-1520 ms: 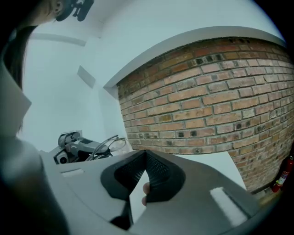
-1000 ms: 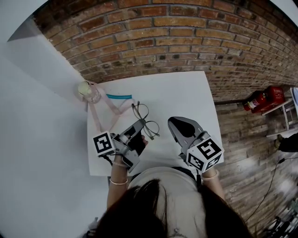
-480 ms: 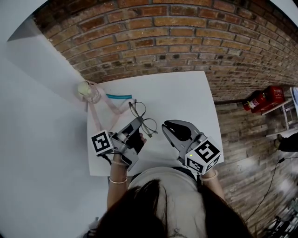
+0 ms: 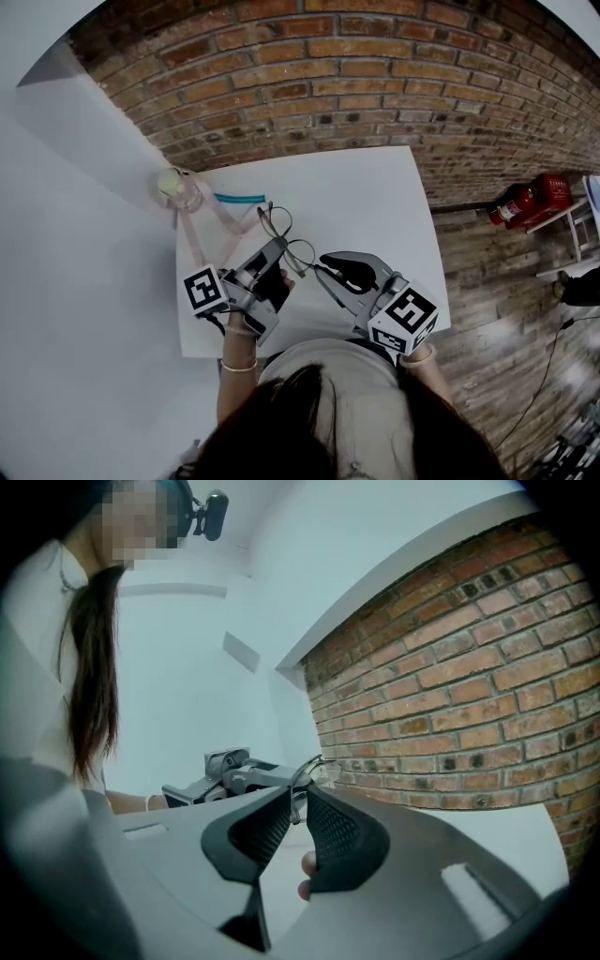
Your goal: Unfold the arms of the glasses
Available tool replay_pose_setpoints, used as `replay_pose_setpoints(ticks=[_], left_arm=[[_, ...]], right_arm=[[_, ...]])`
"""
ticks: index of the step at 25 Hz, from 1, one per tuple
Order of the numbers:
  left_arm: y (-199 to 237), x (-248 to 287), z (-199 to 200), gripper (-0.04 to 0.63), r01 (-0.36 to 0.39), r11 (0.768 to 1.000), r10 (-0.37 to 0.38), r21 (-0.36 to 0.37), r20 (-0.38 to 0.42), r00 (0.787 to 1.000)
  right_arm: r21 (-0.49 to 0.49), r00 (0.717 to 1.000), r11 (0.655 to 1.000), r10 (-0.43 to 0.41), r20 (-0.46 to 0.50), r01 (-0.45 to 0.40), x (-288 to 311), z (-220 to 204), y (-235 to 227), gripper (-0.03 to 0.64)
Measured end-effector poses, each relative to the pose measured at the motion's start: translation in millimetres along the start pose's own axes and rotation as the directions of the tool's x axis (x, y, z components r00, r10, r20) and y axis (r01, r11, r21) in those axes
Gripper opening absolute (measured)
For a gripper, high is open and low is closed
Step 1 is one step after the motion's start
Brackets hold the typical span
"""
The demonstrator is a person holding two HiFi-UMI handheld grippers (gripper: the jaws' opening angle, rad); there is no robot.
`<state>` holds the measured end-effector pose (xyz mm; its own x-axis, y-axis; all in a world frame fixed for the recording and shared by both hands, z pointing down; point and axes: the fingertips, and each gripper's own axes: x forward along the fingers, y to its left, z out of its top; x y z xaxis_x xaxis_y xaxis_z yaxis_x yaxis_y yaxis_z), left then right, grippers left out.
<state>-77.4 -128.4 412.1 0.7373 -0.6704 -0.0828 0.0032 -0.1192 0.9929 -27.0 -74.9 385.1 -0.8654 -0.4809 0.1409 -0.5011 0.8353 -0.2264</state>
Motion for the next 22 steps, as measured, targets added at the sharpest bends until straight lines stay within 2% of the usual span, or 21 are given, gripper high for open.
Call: replay_pose_setpoints(ticks=[9, 22], left_arm=[[-2.6, 0.3, 2.0, 0.023, 0.012, 1.000, -0.012, -0.007, 0.010, 1.000], [-0.2, -0.6, 3.5, 0.023, 0.005, 1.000, -0.005, -0.016, 0.014, 1.000]], right_arm=[[-0.014, 0.999, 0.999, 0.036, -0.030, -0.036, 6.4, -6.0, 8.0, 0.054], [-0.018, 0.999, 1.000, 0.021, -0.035, -0.021, 10.2, -9.7, 5.7, 0.055]])
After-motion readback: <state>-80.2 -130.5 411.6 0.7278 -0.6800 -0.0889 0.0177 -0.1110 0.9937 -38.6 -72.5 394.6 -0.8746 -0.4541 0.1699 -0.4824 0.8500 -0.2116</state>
